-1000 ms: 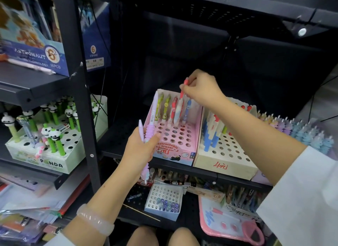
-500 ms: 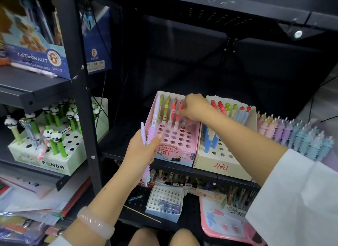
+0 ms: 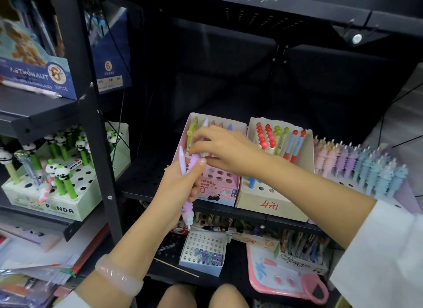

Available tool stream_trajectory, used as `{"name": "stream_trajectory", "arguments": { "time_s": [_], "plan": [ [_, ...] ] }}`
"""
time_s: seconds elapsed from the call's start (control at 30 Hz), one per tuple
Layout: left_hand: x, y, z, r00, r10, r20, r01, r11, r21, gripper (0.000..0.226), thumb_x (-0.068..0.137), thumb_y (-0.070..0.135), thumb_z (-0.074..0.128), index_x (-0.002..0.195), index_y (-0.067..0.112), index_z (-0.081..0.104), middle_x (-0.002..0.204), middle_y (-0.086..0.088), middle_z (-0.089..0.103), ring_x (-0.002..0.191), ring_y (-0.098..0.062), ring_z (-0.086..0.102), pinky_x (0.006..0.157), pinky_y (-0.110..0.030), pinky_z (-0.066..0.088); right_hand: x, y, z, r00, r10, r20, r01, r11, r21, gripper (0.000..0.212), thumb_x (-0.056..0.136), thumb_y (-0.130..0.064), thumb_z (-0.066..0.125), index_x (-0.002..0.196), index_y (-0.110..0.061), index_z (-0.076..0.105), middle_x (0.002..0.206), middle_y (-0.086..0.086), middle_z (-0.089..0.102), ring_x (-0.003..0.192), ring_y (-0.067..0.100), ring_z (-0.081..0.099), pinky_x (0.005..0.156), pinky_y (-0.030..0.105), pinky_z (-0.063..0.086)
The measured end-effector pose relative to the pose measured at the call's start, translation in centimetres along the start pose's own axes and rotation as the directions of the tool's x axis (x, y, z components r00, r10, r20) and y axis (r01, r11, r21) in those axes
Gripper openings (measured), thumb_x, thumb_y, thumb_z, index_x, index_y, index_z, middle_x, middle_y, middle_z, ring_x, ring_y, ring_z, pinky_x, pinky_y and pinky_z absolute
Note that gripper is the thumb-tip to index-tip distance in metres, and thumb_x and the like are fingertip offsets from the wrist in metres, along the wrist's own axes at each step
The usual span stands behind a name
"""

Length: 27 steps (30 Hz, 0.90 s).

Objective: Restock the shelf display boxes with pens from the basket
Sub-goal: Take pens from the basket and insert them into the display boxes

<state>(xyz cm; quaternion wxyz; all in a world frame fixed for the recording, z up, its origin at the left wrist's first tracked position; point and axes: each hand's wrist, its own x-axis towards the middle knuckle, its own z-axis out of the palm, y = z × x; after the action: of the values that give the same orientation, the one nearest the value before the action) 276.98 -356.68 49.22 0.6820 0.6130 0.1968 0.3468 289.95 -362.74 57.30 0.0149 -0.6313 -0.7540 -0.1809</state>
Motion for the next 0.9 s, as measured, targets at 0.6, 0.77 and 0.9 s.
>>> {"name": "stream_trajectory", "arguments": {
  "time_s": [0.6,0.77,0.9],
  "plan": [
    [-0.4,0.8,8.6,0.996,0.087,-0.007,-0.083,0.966,0.243,0.025,0.092,0.022,0.056,0.069,0.024,0.065,0.048,0.018,0.060,0.036,0.005,0.045,0.041,-0.017,0.034,-8.9,1.9,-2.1,0.714,0.698,0.065,-0.268,0.186,0.945,0.015,0.095,-0.018,0.051,0.098,-0.005,0.056,0.087,0.020,0.068,0.055,0.009,0.061,0.051,0.017,0.050],
    [-1.2,0.9,12.5,0.994,0.038,0.102,-0.058,0.979,0.198,0.026,0.093,0.020,0.054,0.069,0.017,0.064,0.043,0.015,0.055,0.033,0.001,0.040,0.038,-0.013,0.030,-13.2,4.2,-3.3,0.603,0.797,0.042,-0.183,0.086,0.979,0.015,0.098,-0.023,0.046,0.099,-0.013,0.057,0.082,0.014,0.067,0.057,0.012,0.062,0.052,0.022,0.051],
    [-1.8,0.9,16.1,0.983,0.023,0.183,-0.052,0.986,0.158,0.015,0.094,0.020,0.053,0.082,0.022,0.063,0.053,0.014,0.060,0.036,-0.002,0.037,0.037,-0.016,0.033,-17.2,6.4,-4.1,0.512,0.859,-0.015,-0.165,0.116,0.980,0.016,0.098,-0.020,0.045,0.094,-0.012,0.058,0.080,0.010,0.068,0.057,0.010,0.063,0.055,0.018,0.052]
  ]
}}
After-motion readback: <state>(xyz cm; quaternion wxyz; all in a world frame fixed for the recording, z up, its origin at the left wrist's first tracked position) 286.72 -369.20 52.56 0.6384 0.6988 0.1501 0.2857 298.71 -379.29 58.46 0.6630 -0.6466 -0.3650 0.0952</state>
